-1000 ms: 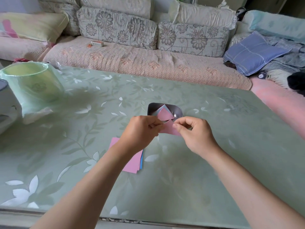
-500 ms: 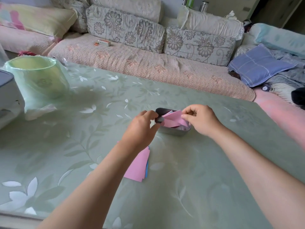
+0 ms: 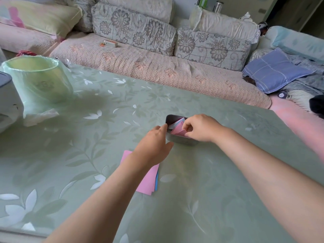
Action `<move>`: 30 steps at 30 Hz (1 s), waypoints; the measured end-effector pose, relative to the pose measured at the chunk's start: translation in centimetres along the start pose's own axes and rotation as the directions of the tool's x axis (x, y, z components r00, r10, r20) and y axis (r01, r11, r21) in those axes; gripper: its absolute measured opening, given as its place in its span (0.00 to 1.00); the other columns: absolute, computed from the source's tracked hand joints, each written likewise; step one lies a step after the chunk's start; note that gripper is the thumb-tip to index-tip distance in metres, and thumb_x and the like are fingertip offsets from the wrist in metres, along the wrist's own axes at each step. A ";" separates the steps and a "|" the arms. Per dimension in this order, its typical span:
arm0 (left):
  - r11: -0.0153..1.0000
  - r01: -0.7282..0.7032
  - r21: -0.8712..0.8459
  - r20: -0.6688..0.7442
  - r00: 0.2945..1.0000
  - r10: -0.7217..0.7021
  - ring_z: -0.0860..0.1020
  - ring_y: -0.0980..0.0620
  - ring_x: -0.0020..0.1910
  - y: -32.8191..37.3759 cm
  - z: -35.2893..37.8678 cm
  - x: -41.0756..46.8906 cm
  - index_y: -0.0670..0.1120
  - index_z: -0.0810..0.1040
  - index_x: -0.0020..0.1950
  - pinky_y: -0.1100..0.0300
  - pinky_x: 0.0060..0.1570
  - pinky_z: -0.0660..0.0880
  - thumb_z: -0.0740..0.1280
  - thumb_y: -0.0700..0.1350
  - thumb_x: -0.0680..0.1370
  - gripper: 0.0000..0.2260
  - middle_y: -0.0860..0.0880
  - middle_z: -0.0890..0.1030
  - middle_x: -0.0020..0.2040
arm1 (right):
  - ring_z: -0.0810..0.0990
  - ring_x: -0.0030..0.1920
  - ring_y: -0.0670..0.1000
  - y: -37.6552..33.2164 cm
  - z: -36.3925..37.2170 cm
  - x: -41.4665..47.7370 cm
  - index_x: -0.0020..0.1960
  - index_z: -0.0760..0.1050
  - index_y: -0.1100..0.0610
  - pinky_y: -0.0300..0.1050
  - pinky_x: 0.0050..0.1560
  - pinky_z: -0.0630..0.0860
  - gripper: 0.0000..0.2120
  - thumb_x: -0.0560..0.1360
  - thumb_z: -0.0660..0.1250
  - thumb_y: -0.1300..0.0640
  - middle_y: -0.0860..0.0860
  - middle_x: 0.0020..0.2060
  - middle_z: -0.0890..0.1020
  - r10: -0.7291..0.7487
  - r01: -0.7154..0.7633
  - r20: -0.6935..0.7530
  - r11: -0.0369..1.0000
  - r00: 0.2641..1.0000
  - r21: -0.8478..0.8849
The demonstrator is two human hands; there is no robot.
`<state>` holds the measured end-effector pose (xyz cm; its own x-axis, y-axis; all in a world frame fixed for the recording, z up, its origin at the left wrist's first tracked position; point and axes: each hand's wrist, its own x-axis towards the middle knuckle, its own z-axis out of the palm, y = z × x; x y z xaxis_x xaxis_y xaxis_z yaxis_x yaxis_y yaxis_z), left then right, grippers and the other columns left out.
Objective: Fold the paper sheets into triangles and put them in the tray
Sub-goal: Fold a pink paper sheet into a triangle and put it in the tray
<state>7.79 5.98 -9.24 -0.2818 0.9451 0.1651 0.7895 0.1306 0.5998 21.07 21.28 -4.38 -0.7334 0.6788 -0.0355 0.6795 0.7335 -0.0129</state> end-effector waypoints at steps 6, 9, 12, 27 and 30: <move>1.000 0.005 0.014 -0.024 1.000 -0.005 0.68 0.48 0.47 -0.1 0.1 0.1 0.44 0.69 0.58 0.59 0.43 0.63 0.65 0.48 0.79 0.13 0.48 0.70 0.48 | 0.78 0.43 0.54 -0.7 0.6 1.1 0.38 0.81 0.51 0.43 0.41 0.69 0.08 0.68 0.72 0.46 0.47 0.37 0.82 0.047 -0.054 -0.067 0.992 0.997 -0.115; 1.000 0.004 0.010 -0.027 1.000 -0.004 0.68 0.49 0.46 -0.1 0.2 0.2 0.44 0.69 0.59 0.59 0.42 0.63 0.65 0.49 0.79 0.13 0.49 0.70 0.48 | 0.77 0.41 0.55 -0.6 0.9 1.8 0.32 0.73 0.53 0.44 0.40 0.65 0.17 0.69 0.73 0.43 0.47 0.32 0.77 0.079 -0.094 -0.107 0.985 0.991 -0.147; 1.000 0.004 0.004 -0.024 1.000 -0.004 0.71 0.47 0.49 -0.2 0.2 0.2 0.45 0.69 0.62 0.59 0.43 0.63 0.65 0.49 0.79 0.15 0.49 0.70 0.48 | 0.77 0.44 0.56 -0.6 1.1 2.3 0.32 0.71 0.52 0.45 0.43 0.65 0.20 0.70 0.72 0.39 0.48 0.34 0.75 0.075 -0.101 -0.135 0.976 0.988 -0.194; 0.999 0.043 0.020 -0.012 0.999 -0.043 0.74 0.45 0.61 -1.0 -0.9 -0.5 0.46 0.64 0.71 0.53 0.55 0.72 0.65 0.51 0.79 0.23 0.46 0.74 0.64 | 0.79 0.54 0.54 -1.0 1.1 1.3 0.47 0.72 0.48 0.45 0.48 0.69 0.18 0.69 0.72 0.38 0.48 0.50 0.80 0.141 -0.162 -0.240 0.984 0.961 -0.070; 0.997 0.050 0.062 -0.011 0.999 -0.049 0.73 0.45 0.63 -1.3 -2.1 -1.2 0.47 0.62 0.74 0.52 0.57 0.72 0.65 0.51 0.79 0.25 0.46 0.73 0.65 | 0.78 0.52 0.51 -1.7 0.1 0.0 0.46 0.72 0.46 0.43 0.46 0.66 0.16 0.69 0.73 0.39 0.44 0.46 0.76 0.116 -0.109 -0.263 0.993 0.958 0.041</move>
<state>5.96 4.07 -8.62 -0.3266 0.9342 0.1440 0.8066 0.1960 0.5577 19.85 20.02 -4.48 -0.6279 0.7443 0.2278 0.7559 0.6528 -0.0495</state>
